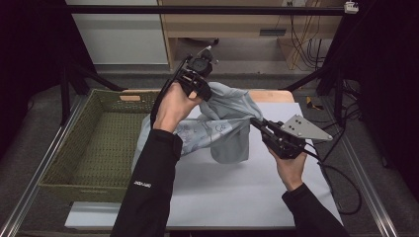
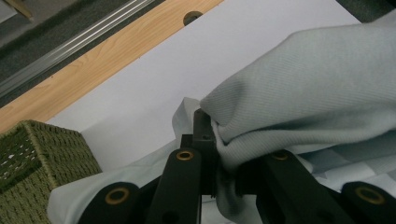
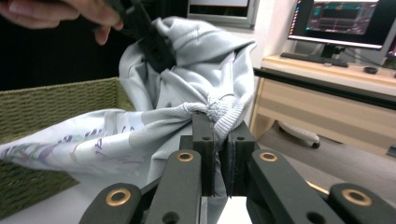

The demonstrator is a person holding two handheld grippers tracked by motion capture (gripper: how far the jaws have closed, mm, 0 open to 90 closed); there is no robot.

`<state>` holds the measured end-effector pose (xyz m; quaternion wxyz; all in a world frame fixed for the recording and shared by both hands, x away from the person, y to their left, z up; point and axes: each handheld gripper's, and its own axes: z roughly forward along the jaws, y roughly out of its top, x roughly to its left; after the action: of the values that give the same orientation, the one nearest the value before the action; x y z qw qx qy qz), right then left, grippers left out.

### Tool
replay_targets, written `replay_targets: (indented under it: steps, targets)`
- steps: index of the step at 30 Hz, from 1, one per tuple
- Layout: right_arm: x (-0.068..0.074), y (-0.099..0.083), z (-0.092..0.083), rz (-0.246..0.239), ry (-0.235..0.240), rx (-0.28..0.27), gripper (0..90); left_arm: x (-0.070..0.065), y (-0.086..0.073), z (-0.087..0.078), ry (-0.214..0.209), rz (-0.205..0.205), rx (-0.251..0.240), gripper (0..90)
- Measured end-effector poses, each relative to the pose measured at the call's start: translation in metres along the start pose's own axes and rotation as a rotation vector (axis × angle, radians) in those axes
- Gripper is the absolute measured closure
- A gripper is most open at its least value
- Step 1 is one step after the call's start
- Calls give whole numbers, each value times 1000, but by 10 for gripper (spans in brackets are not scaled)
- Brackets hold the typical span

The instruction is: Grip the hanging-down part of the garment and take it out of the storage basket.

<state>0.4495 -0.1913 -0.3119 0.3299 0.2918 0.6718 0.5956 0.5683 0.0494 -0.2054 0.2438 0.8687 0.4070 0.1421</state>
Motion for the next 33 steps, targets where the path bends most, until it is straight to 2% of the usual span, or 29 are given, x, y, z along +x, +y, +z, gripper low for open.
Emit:
replay_targets:
  steps: [4, 10, 16, 19, 21, 23, 26, 28, 33]
  targets:
    - [-3, 4, -4, -4, -27, -17, 856, -2, 1, 0, -14, 4, 1, 811]
    - [-11, 8, -9, 21, -71, -21, 856, -7, 3, 2, -25, 12, -3, 811]
    - [-19, 13, -12, 13, -125, -26, 855, -13, 6, 4, -31, 23, -3, 811]
    - [-19, 8, -9, 16, -111, -21, 849, -14, 6, 5, -22, 22, 0, 810]
    - [-16, -1, -6, 36, -69, -7, 838, -13, 5, 7, -14, 25, 10, 811]
    - [-11, -12, -2, 36, -28, 23, 819, -12, 3, 10, -12, 23, 11, 810]
    - [-3, -28, 4, 41, 22, 60, 736, -10, 1, 13, -7, 20, 17, 810]
    - [1, -36, 6, 43, 36, 70, 654, -8, -1, 14, -8, 16, 15, 811]
    - [3, -44, 3, 78, 60, 34, 382, -7, -4, 15, -15, 15, 7, 810]
